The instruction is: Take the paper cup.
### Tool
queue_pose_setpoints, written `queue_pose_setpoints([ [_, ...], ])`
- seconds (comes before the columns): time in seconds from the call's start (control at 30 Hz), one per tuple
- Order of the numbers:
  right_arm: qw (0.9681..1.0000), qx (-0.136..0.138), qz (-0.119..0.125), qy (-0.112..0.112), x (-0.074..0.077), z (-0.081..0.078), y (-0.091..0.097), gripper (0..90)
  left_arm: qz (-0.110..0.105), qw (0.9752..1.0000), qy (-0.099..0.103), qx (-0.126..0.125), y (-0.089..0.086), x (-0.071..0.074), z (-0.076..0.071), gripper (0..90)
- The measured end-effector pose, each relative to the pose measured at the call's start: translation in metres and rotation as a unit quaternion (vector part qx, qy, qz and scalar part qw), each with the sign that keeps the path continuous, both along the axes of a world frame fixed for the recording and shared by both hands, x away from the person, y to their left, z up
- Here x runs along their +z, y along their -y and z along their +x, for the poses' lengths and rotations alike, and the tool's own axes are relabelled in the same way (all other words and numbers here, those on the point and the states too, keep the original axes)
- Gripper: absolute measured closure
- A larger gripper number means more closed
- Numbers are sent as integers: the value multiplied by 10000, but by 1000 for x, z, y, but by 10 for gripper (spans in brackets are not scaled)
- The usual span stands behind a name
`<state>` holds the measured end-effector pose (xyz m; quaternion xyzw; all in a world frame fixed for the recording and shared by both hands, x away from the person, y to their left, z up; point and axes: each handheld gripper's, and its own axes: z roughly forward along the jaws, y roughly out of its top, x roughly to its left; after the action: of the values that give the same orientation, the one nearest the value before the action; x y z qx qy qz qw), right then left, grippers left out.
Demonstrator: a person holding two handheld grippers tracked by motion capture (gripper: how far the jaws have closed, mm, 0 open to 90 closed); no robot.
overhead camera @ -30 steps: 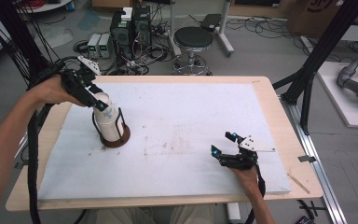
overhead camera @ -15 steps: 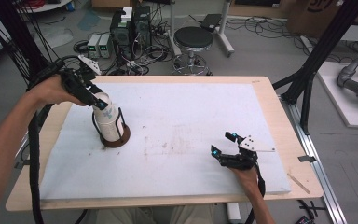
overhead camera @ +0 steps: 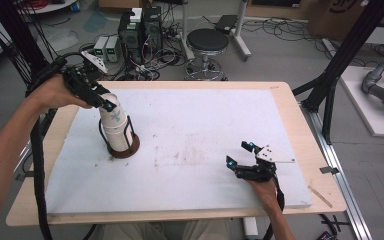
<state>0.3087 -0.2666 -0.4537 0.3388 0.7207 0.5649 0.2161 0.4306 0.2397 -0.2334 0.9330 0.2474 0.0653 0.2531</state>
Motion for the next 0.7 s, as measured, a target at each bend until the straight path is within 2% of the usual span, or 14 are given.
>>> queue_pose_setpoints([
  [0.5,10000,-11,-10,2,0,0,-1,160,-225,9995,160,169,-5,18,-6,367],
  [0.7,10000,-12,-15,5,0,0,0,160,-291,9992,161,223,-7,20,-8,370],
])
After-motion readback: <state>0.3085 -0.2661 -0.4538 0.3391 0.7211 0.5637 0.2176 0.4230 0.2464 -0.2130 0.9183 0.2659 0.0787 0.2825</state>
